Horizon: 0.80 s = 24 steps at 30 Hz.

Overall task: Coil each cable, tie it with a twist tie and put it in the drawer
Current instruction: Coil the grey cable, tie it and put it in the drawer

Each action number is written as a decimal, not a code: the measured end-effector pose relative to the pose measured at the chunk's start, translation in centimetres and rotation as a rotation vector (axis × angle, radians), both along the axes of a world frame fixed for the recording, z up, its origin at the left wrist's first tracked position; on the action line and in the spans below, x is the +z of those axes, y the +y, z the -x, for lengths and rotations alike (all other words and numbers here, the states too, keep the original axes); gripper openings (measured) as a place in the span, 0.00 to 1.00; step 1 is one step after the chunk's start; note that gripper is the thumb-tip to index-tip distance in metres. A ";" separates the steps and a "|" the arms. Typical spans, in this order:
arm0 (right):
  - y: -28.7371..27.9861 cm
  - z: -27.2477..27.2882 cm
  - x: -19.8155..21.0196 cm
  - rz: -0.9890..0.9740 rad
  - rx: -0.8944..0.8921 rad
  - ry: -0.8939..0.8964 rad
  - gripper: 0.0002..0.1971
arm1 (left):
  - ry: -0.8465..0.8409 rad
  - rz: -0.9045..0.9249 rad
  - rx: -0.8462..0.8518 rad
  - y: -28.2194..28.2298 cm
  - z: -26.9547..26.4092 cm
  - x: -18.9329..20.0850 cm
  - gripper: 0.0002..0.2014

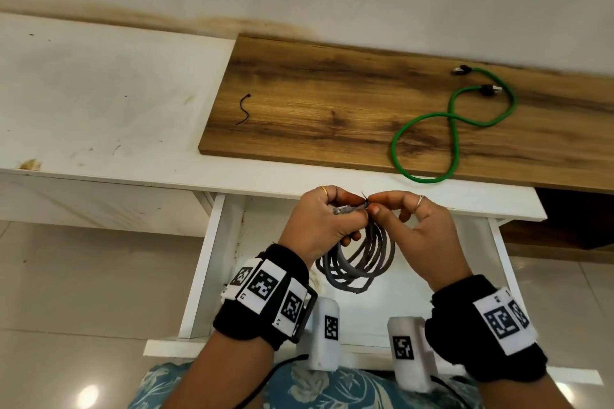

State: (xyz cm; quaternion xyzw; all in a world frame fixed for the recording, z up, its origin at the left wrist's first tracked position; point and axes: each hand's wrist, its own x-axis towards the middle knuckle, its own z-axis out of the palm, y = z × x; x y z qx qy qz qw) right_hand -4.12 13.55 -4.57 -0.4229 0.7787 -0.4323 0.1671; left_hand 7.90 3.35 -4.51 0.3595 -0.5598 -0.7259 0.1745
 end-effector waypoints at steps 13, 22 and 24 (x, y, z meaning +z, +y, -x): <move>-0.1 1.0 -0.7 0.027 0.048 -0.487 0.07 | -0.105 0.209 -0.090 0.3 0.1 -0.3 0.14; -0.4 1.2 -1.4 -0.002 0.061 -0.524 0.05 | -0.148 0.292 -0.194 0.4 0.0 -0.4 0.11; -0.3 1.5 -1.4 -0.030 0.098 -0.502 0.05 | -0.160 0.315 -0.213 0.4 0.0 -0.4 0.11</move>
